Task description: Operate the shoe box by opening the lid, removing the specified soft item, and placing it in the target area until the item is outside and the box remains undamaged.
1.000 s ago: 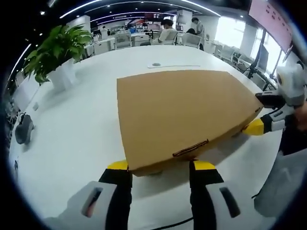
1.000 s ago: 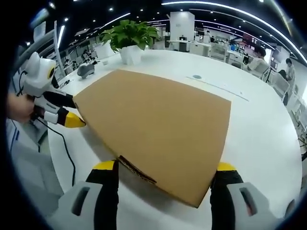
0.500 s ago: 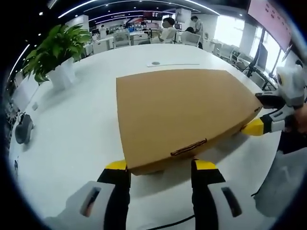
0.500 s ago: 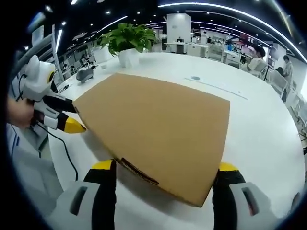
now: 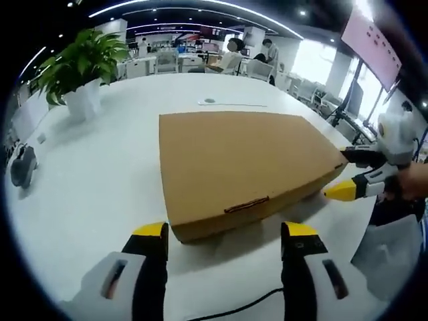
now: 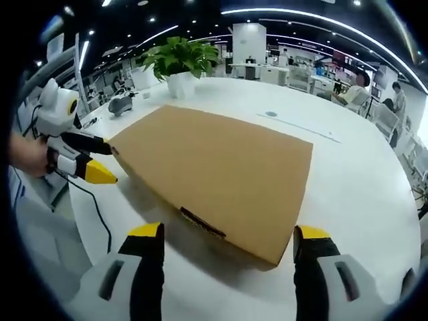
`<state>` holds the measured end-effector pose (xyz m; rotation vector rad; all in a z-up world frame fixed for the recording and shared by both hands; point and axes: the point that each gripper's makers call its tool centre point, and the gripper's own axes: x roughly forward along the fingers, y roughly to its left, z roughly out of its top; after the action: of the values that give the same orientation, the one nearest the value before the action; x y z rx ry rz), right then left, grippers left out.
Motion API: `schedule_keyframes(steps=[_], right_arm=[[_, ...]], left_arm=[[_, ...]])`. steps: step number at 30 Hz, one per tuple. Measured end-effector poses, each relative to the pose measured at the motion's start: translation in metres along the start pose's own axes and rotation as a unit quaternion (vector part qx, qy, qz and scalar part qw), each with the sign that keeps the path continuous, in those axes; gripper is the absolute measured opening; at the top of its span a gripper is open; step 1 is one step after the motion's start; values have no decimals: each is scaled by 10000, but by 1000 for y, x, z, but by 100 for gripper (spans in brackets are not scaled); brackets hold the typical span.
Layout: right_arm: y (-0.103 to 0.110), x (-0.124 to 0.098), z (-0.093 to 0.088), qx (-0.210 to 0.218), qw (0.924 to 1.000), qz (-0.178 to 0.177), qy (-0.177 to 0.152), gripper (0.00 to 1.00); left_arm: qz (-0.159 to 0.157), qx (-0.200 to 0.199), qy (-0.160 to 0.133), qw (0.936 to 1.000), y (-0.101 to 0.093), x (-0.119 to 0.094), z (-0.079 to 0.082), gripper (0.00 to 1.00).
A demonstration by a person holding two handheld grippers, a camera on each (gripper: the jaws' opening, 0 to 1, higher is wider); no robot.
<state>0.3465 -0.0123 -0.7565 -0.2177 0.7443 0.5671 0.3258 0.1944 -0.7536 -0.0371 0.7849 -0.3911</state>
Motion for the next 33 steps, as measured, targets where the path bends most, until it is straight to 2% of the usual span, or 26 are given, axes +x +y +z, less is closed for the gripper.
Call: schedule_keyframes(steps=[1, 3, 5, 6, 9, 11, 12, 13, 15, 16, 17, 19, 23, 26, 28, 29, 31, 32, 33], right_arm=[[0, -1, 0, 32, 10000, 7, -12, 80], [1, -4, 0, 254, 9997, -13, -7, 79], [1, -8, -6, 596, 9980, -41, 195, 79], [1, -9, -7, 685, 9974, -38, 196, 79], [-2, -13, -6, 665, 9977, -61, 65, 80], [-3, -15, -7, 699, 9975, -81, 39, 83], [-3, -17, -7, 769, 9970, -75, 26, 83], [-2, -19, -7, 842, 9964, -60, -4, 83], [-2, -23, -4, 1038, 9946, -42, -77, 83], [0, -27, 1, 1121, 9935, -1, -185, 83], [0, -30, 4, 1159, 9929, -11, -256, 83], [-1, -35, 5, 1217, 9922, -30, -282, 85], [-8, -39, 6, 1491, 9880, -85, -389, 85], [-12, -42, 6, 1733, 9838, -82, -447, 85], [-14, -45, 5, 1867, 9812, -70, -491, 85], [-13, -46, 5, 1922, 9801, -52, -498, 85], [-12, -47, 4, 2052, 9774, 4, -507, 85], [-10, -47, 2, 2145, 9756, 98, -468, 84], [-8, -47, 2, 2280, 9724, 159, -474, 84]], left_arm=[[-66, 124, 72, 9999, -1, 0, -3, 74], [-351, 19, 102, 9993, -9, -1, -6, 75], [-251, 51, 66, 9996, -5, -2, -7, 80], [-251, 26, 79, 9996, -4, -3, -7, 82], [-326, -203, -34, 9993, -4, -7, -5, 88], [-505, -363, -82, 9980, -8, -10, -4, 86], [-557, -561, -283, 9965, -9, -12, 2, 88], [-569, -615, -318, 9960, -9, -13, 3, 90], [-747, -960, -426, 9917, -12, -15, 8, 93], [-1035, -1329, -470, 9846, -21, -19, 11, 93], [-1115, -1499, -462, 9813, -23, -21, 12, 93], [-1001, -1530, -463, 9821, -18, -24, 11, 97], [-1136, -2009, -478, 9718, -24, -31, 8, 99], [-1074, -2071, -514, 9710, -20, -32, 5, 99], [-1099, -2192, -515, 9681, -19, -34, 4, 99], [-1106, -2305, -524, 9653, -18, -34, 4, 99], [-1227, -2677, -533, 9542, -18, -34, 3, 99], [-1267, -2994, -581, 9439, -17, -34, 4, 99], [-1377, -3488, -724, 9242, -14, -36, 8, 99]])
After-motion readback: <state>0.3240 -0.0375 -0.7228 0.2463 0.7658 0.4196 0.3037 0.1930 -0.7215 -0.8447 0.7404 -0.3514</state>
